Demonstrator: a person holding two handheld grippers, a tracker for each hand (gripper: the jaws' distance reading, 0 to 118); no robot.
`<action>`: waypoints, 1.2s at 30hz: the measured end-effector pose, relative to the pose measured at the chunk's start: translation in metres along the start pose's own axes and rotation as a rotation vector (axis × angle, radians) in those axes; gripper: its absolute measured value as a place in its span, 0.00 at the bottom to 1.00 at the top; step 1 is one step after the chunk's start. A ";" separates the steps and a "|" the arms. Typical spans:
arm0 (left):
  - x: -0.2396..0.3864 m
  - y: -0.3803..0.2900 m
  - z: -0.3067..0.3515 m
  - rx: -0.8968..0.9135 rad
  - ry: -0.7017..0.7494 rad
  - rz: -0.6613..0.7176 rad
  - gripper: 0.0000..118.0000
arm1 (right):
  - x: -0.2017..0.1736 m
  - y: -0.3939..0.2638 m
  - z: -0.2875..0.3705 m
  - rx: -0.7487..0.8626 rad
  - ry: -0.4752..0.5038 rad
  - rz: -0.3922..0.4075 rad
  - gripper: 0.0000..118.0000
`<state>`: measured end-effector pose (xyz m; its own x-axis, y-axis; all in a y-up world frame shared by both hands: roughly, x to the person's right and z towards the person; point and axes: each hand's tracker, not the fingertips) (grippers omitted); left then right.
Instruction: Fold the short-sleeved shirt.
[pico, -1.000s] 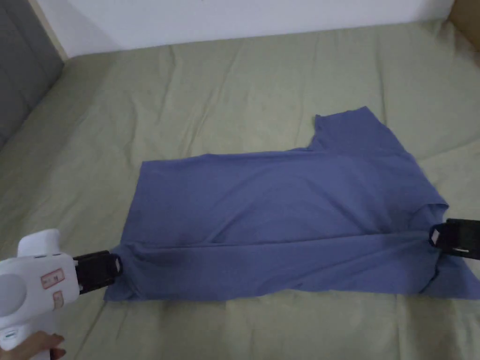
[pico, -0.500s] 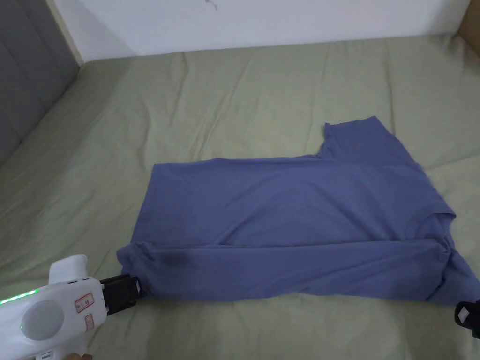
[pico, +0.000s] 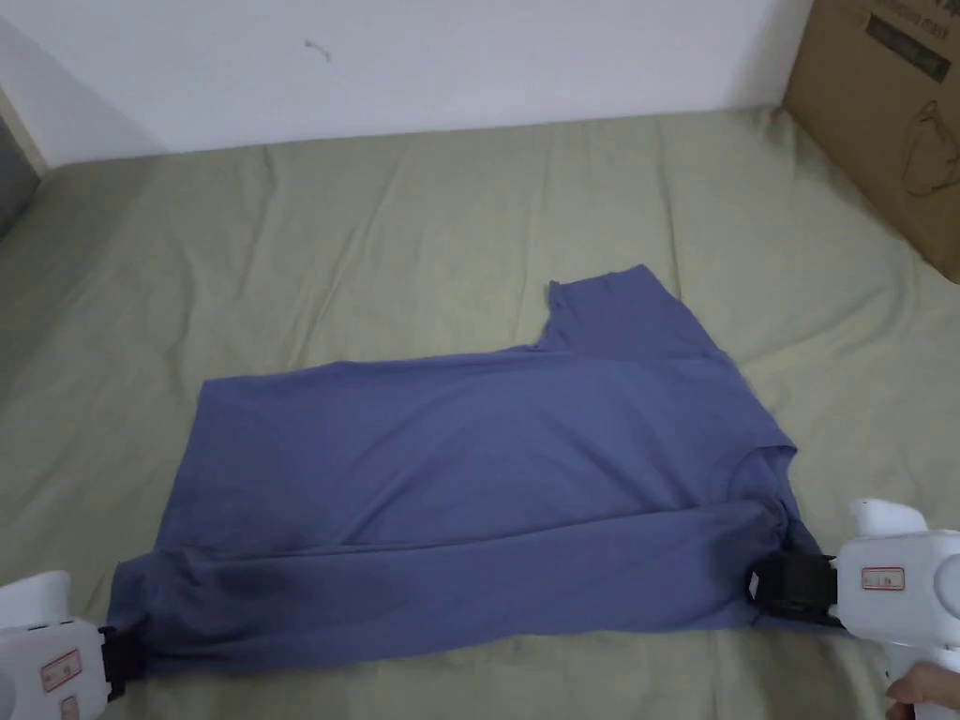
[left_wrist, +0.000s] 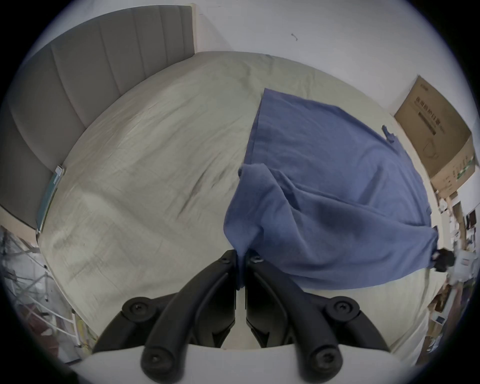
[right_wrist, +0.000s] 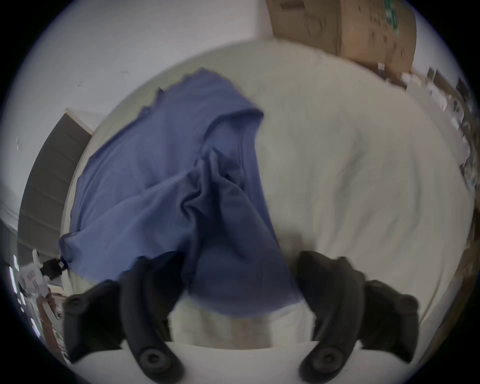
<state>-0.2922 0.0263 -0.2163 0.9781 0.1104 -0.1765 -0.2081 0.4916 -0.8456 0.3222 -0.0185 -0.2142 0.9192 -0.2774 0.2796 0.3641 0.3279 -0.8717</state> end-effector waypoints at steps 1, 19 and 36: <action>-0.004 0.000 0.005 0.015 -0.021 0.022 0.04 | -0.006 -0.003 0.002 0.057 -0.041 0.039 0.61; -0.018 -0.036 0.078 0.069 -0.064 -0.028 0.04 | -0.019 -0.050 0.100 0.042 0.009 0.123 0.09; -0.025 -0.045 0.108 0.156 -0.155 0.113 0.09 | -0.025 -0.081 0.119 0.154 -0.040 0.177 0.39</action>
<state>-0.3079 0.0953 -0.1196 0.9384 0.2976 -0.1756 -0.3261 0.5944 -0.7351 0.2878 0.0690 -0.1029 0.9748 -0.1679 0.1465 0.2125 0.5026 -0.8380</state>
